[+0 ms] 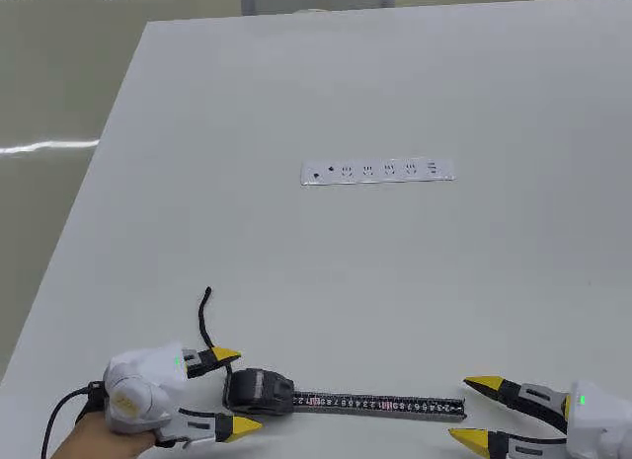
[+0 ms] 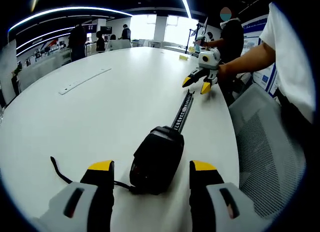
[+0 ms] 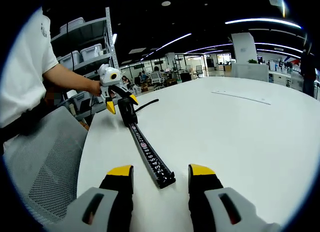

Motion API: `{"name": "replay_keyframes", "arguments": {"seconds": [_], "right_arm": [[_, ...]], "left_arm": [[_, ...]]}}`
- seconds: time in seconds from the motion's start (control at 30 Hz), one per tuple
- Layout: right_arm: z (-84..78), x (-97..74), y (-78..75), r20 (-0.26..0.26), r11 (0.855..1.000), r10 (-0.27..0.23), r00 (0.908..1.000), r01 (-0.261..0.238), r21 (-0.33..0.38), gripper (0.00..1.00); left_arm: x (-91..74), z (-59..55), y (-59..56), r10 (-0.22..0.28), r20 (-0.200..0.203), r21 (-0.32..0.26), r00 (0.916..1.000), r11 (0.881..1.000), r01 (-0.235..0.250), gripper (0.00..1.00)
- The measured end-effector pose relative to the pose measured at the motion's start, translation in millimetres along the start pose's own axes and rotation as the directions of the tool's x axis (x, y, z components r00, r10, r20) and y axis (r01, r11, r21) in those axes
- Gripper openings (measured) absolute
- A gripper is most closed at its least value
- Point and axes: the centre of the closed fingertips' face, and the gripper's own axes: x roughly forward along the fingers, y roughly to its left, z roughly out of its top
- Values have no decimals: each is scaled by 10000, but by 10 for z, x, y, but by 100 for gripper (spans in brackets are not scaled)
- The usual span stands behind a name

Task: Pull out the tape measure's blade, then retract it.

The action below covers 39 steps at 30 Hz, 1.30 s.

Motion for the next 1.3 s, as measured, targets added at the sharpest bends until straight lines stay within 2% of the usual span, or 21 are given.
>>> {"name": "replay_keyframes", "arguments": {"seconds": [0.63, 0.93, 1.2, 1.3], "right_arm": [[115, -47, 53, 192, 9990, -455, 9988, 455, 15, 46], [157, -63, 65, 261, 9959, -842, 9961, 833, 344, 48], [152, -89, 124, 216, 9941, -981, 9949, 969, 489, 50], [155, -120, 136, 246, 9931, -1071, 9939, 1058, 512, 51]], "left_arm": [[-83, 24, 0, 528, 458, -556, 9976, 9972, -502, 61], [-129, 15, -29, 749, 562, -809, 9956, 9942, -702, 63], [-178, 1, -55, 959, 699, -1120, 9929, 9898, -877, 66], [-219, 18, -52, 1156, 862, -1392, 9896, 9849, -1029, 67]]}}
